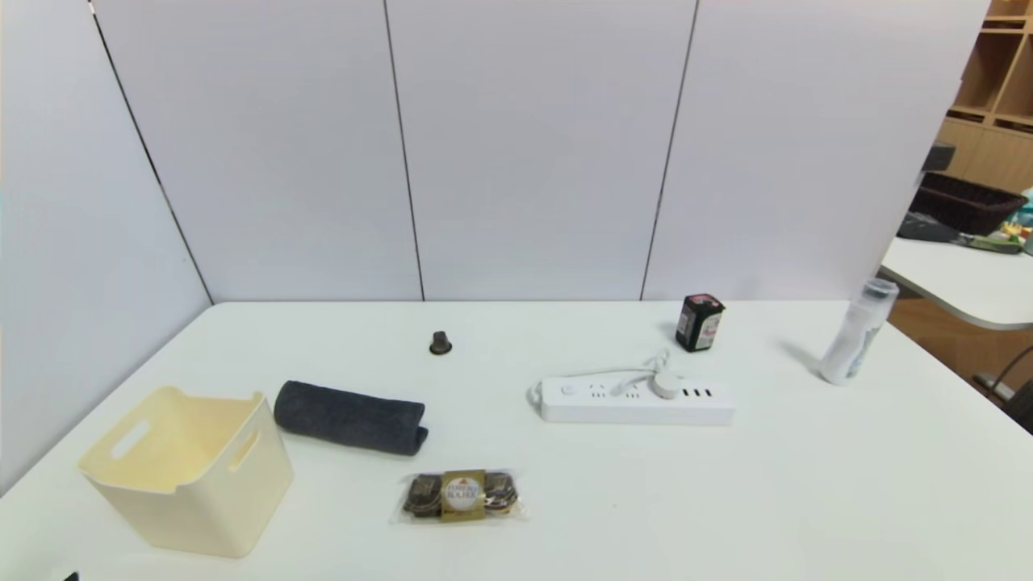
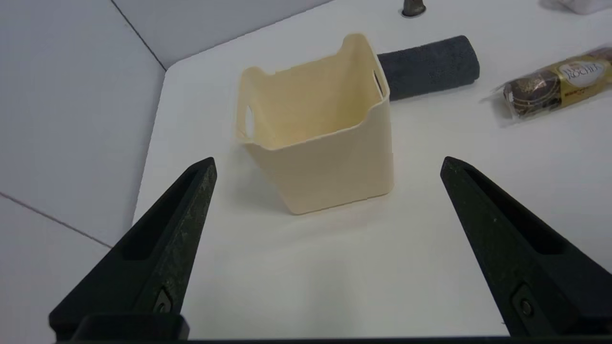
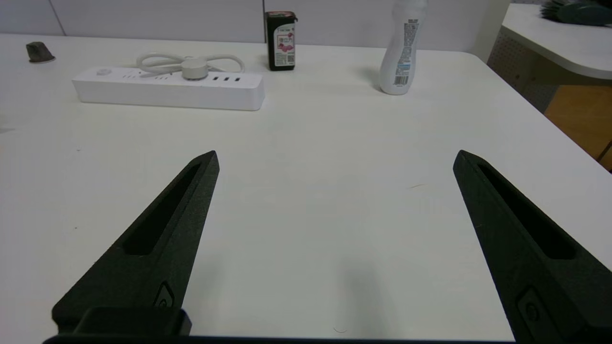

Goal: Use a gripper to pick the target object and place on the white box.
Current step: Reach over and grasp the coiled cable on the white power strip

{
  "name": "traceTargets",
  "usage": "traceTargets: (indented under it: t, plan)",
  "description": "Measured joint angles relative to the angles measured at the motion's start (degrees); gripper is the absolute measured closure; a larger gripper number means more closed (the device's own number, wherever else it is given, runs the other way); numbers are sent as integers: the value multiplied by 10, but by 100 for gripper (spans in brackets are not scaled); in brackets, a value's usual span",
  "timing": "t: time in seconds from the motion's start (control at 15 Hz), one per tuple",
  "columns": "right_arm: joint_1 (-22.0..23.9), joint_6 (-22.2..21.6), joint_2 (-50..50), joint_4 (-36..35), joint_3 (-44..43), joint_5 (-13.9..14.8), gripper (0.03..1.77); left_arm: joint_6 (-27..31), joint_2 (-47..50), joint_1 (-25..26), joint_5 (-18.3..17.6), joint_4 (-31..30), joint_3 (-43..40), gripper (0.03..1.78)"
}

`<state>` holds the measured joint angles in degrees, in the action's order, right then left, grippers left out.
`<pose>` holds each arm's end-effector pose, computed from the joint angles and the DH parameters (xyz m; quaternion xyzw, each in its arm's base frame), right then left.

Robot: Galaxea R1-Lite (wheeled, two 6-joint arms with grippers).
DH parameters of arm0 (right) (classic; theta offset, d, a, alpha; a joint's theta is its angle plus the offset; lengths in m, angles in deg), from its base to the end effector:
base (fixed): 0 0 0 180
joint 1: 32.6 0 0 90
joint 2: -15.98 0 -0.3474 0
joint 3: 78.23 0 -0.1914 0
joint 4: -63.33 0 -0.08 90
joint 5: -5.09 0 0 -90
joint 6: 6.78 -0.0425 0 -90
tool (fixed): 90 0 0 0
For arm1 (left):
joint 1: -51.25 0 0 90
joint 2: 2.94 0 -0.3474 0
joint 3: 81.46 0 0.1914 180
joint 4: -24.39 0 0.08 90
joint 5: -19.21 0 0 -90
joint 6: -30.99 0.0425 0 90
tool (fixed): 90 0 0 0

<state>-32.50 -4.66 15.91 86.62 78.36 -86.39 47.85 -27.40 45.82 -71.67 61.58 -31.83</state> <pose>-0.0494 0.0012 0.0762 -0.0185 -0.0019 0.0120 0.9998 -0.0231 0.0015 0.1997 0.1497 0.0955 -0.0695 0.9817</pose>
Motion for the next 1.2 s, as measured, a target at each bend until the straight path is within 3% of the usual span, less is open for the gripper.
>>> traceTargets:
  t: [0.2,0.47,0.87,1.2]
  plan:
    - [0,0,0,0,0,0,11,64,-127,-39,-30,29,85,12]
    - [0,0,0,0,0,0,10,140,-309,-103,-41,51,202,12]
    - [0,0,0,0,0,0,11,178,-561,-235,-44,58,354,12]
    - [0,0,0,0,0,0,11,217,-723,-276,-70,59,481,12]
